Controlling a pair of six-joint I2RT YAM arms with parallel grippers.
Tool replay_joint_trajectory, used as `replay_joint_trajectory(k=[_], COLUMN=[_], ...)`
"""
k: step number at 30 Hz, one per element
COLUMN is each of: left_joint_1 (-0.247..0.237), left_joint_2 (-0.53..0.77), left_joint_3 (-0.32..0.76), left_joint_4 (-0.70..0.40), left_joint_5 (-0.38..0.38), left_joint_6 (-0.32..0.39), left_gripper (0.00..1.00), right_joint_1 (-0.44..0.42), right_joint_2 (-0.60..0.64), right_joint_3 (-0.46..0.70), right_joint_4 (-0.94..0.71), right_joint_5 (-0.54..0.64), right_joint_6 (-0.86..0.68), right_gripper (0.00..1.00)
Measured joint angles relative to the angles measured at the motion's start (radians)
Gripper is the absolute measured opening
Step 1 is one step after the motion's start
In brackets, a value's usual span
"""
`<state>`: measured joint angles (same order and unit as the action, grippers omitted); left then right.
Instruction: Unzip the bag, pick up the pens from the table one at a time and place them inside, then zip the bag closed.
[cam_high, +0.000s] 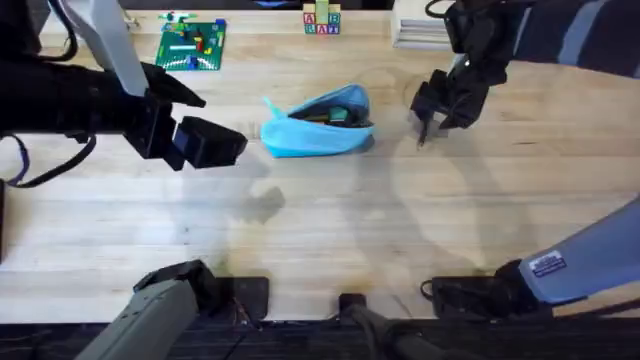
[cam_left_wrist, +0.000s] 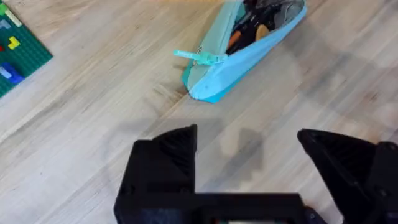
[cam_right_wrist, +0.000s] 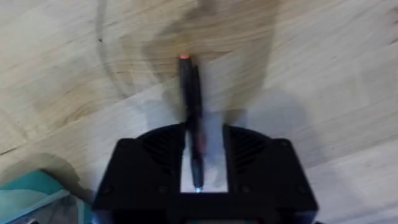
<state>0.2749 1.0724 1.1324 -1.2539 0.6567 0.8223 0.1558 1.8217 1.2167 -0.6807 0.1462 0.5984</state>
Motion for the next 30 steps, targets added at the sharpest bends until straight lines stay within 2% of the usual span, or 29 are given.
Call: replay_joint_trajectory(k=[2, 8, 9, 30], left_joint_1=[0.000, 0.000, 0.000, 0.000], left_joint_2=[0.000, 0.000, 0.000, 0.000], left_joint_3=[0.000, 0.000, 0.000, 0.000], left_joint_4=[-0.001, -0.014, -0.014, -0.015], left_joint_5=[0.000, 0.000, 0.000, 0.000], left_joint_6=[0.000, 0.000, 0.000, 0.000], left_gripper=[0.995, 0.995, 0.995, 0.995], right_joint_1=[0.000, 0.000, -0.001, -0.001], right_joint_2=[0.001, 0.001, 0.001, -0.006], right_joint_3=[0.000, 0.001, 0.002, 0.002], right_joint_4=[0.003, 0.008, 0.009, 0.008], right_joint_5=[0.000, 0.004, 0.005, -0.012], right_joint_6=[0.000, 0.000, 0.000, -0.044], right_gripper=[0.292, 0.057, 0.043, 0.031])
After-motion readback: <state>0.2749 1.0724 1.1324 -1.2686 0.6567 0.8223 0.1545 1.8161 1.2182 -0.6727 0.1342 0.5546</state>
